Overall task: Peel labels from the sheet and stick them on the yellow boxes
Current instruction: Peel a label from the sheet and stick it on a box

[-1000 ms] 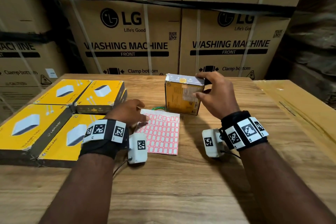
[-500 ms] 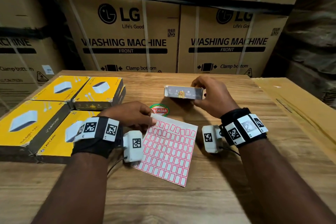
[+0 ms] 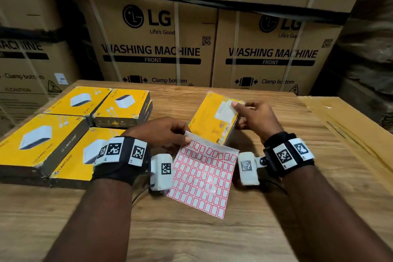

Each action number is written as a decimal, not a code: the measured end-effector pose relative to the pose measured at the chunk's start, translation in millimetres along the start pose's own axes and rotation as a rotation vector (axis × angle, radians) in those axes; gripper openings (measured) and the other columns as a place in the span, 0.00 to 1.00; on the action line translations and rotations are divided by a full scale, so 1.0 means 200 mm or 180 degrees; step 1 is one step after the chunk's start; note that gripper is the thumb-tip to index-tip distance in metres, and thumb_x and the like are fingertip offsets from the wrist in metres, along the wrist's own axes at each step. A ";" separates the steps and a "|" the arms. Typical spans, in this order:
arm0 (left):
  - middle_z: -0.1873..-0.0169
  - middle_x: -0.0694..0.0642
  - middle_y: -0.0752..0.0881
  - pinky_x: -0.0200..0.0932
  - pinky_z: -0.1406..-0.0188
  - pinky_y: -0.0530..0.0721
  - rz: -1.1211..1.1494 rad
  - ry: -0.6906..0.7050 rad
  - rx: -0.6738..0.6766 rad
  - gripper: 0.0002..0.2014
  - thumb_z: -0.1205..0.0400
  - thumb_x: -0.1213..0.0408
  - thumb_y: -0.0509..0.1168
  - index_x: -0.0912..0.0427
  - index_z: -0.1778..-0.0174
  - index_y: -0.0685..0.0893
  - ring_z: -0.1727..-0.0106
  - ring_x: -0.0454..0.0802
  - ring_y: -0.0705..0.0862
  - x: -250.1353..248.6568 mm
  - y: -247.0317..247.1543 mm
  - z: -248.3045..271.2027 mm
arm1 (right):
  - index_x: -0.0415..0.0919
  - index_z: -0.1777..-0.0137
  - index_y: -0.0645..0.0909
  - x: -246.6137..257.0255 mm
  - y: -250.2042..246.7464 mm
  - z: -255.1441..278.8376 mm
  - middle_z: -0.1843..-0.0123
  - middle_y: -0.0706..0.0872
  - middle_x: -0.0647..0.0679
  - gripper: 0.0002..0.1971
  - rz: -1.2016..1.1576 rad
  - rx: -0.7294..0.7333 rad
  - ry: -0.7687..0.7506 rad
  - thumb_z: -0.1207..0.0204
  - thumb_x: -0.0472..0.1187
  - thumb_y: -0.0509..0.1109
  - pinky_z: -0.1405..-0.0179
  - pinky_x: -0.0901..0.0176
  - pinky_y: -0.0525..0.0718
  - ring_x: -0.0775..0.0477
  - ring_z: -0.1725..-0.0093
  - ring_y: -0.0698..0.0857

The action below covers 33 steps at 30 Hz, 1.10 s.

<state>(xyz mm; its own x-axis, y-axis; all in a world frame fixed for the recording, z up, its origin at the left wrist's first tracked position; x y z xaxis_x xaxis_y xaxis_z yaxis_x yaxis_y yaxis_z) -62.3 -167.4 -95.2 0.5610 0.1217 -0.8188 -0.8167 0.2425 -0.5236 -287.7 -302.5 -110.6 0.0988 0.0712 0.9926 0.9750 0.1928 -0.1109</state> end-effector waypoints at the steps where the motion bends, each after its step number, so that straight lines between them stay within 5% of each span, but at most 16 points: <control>1: 0.66 0.52 0.88 0.33 0.70 0.80 0.0057 0.0015 0.0055 0.04 0.16 0.68 0.67 0.66 0.51 0.84 0.70 0.41 0.84 0.00 0.00 0.00 | 0.32 0.42 0.78 -0.03 0.00 -0.01 0.62 0.87 0.39 0.22 -0.0039 0.0038 0.0152 0.26 0.46 0.79 0.68 0.50 0.88 0.49 0.75 0.80; 4: 0.63 0.52 0.89 0.34 0.67 0.81 -0.0007 0.0034 0.0192 0.03 0.16 0.67 0.67 0.61 0.54 0.85 0.68 0.41 0.84 0.00 0.01 0.01 | 0.38 0.41 0.74 -0.09 -0.01 -0.04 0.54 0.89 0.37 0.20 -0.0169 0.0079 0.0463 0.25 0.44 0.78 0.67 0.52 0.86 0.48 0.71 0.84; 7: 0.57 0.56 0.92 0.37 0.63 0.84 0.0034 -0.0059 0.0133 0.04 0.16 0.66 0.67 0.62 0.52 0.85 0.60 0.46 0.88 0.01 0.01 -0.01 | 0.36 0.38 0.70 -0.09 0.00 -0.03 0.52 0.85 0.33 0.16 -0.0750 0.0128 0.0606 0.20 0.31 0.71 0.56 0.49 0.90 0.42 0.61 0.87; 9: 0.55 0.60 0.91 0.41 0.61 0.86 0.0088 -0.0106 0.0003 0.05 0.16 0.66 0.66 0.63 0.53 0.85 0.58 0.51 0.89 0.02 0.01 -0.02 | 0.34 0.37 0.71 -0.06 0.00 -0.01 0.51 0.84 0.32 0.15 -0.0800 0.0256 0.0534 0.20 0.29 0.70 0.58 0.52 0.90 0.41 0.58 0.87; 15: 0.53 0.66 0.90 0.52 0.54 0.90 0.0147 -0.0038 -0.0690 0.06 0.15 0.65 0.65 0.63 0.54 0.83 0.50 0.63 0.90 0.02 -0.03 -0.04 | 0.41 0.44 0.84 0.09 0.00 0.09 0.51 0.90 0.49 0.09 0.1084 0.0932 -0.0517 0.21 0.42 0.74 0.56 0.58 0.84 0.53 0.54 0.87; 22: 0.52 0.58 0.91 0.37 0.60 0.87 0.0481 0.0513 -0.0800 0.07 0.14 0.68 0.63 0.56 0.44 0.85 0.52 0.45 0.89 -0.07 0.01 -0.03 | 0.48 0.47 0.89 0.26 0.19 0.31 0.51 0.89 0.60 0.07 0.2055 0.0898 -0.2079 0.24 0.44 0.76 0.56 0.76 0.78 0.63 0.53 0.85; 27: 0.48 0.71 0.88 0.39 0.57 0.86 0.0840 0.0733 -0.0525 0.18 0.13 0.70 0.62 0.59 0.27 0.77 0.50 0.53 0.89 -0.13 0.08 -0.04 | 0.49 0.43 0.88 0.27 0.24 0.37 0.48 0.86 0.56 0.13 0.2649 0.0869 -0.2325 0.27 0.48 0.78 0.48 0.59 0.78 0.56 0.47 0.80; 33: 0.49 0.61 0.91 0.44 0.48 0.89 0.0934 0.0752 -0.0496 0.30 0.17 0.73 0.66 0.58 0.19 0.66 0.46 0.56 0.90 -0.14 0.11 -0.04 | 0.52 0.45 0.88 0.26 0.23 0.35 0.50 0.84 0.59 0.11 0.2821 0.0739 -0.2207 0.27 0.48 0.78 0.56 0.66 0.71 0.60 0.51 0.78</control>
<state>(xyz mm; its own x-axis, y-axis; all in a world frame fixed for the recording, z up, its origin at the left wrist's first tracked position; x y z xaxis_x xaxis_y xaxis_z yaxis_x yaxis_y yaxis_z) -96.5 -174.1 -85.6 0.2695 -0.0647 -0.9608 -0.9584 0.0794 -0.2742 -251.6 -221.0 -67.5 0.5307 0.7815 0.3280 0.5503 -0.0234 -0.8346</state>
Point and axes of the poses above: each hand's wrist, its own z-axis away from the middle knuckle, its own y-axis out of the palm, x = y × z, the point moved 3 cm from there along -z, towards the middle knuckle
